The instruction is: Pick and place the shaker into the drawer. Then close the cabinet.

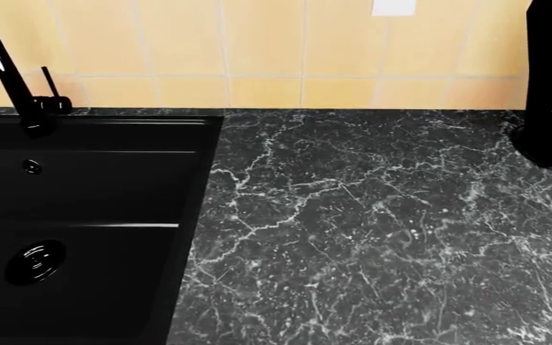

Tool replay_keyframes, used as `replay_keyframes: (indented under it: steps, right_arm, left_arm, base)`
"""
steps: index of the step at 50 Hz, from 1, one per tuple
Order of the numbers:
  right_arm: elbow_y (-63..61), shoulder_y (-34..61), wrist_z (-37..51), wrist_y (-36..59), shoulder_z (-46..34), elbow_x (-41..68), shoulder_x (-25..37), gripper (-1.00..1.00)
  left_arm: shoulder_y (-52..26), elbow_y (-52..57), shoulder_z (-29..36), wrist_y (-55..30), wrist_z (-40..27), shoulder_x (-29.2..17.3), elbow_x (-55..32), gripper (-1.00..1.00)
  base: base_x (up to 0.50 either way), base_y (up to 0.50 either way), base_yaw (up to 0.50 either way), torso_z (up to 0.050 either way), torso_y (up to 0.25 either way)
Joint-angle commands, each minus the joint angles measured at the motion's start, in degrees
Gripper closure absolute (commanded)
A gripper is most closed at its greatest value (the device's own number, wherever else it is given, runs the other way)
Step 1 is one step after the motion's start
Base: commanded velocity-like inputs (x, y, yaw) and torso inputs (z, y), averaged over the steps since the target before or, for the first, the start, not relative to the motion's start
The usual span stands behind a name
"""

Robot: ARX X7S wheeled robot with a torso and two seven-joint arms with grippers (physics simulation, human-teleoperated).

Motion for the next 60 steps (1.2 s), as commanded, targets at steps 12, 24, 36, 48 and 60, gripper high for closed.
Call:
replay_keyframes:
  steps: [12,24,36,48,60]
  right_arm:
    - [-1.58,-6.48,-5.56,-4.83,1.36,-3.64,5.04,-1.00]
    - [-2.12,-9.69,-8.50,-7.39,1.61,-5.59,7.60,-1.00]
    - [-2.65,-13.50,-11.58,-10.72,1.04,-8.41,10.13,-1.00]
    - [-2.58,-14.02,-11.49,-10.62,1.08,-8.99,9.43,-1.00]
    - [-2.35,-13.35,-10.71,-9.41,1.59,-8.32,8.63,-1.00]
  left_arm:
    - [3.90,-5.04,12.67,15.93,13.45,6.74,-28.31,-1.00]
    - [4.84,-9.23,18.48,20.20,17.00,6.33,-28.62,-1.00]
    - [4.95,-13.90,20.99,22.00,19.29,4.95,-27.32,-1.00]
    - [5.34,-17.83,22.39,22.64,20.84,3.61,-25.50,-1.00]
    - [6.37,-19.37,22.74,23.50,21.17,3.27,-25.13,-1.00]
  base:
    - [0.00,0.00,0.00,0.000,0.000]
    - [0.00,0.00,0.00,0.000,0.000]
    - [0.00,0.00,0.00,0.000,0.000]
    - [0.00,0.00,0.00,0.000,0.000]
    - [0.00,0.00,0.00,0.000,0.000]
